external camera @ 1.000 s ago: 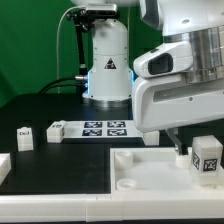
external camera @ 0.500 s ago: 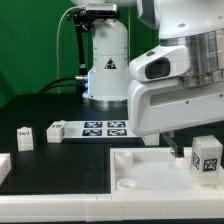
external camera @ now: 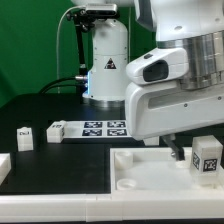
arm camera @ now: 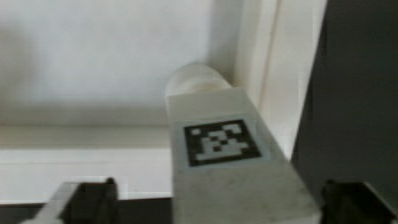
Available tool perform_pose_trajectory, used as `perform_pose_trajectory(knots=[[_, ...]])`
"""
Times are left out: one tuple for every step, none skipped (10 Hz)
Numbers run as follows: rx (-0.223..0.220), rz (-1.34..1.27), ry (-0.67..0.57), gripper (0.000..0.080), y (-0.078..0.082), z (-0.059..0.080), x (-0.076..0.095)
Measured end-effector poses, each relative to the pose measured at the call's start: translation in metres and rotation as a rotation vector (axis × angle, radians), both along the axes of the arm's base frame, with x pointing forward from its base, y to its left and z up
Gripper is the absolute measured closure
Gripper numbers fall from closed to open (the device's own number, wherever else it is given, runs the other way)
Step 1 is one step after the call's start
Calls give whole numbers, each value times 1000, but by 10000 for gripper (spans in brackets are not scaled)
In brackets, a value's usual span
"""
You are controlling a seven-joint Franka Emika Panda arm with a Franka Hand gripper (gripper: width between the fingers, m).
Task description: Assemble one leg
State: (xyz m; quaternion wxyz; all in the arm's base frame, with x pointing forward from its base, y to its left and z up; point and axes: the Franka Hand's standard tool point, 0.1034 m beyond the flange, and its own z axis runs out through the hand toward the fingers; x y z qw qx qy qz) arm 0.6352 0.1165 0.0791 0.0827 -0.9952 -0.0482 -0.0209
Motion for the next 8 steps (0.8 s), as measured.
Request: perform_pose_trajectory(knots=[[0, 3, 0, 338, 1, 0, 0], [-1, 2, 1, 507, -1, 0, 0], [-2, 0, 1, 505, -2, -1, 0], [-2, 0, 1, 505, -2, -1, 0], [-2, 0, 1, 505, -2, -1, 0], [-1, -26, 6, 505, -2, -1, 0], [-1, -25, 6, 505, -2, -1, 0], [1, -76, 14, 505, -2, -1, 0]])
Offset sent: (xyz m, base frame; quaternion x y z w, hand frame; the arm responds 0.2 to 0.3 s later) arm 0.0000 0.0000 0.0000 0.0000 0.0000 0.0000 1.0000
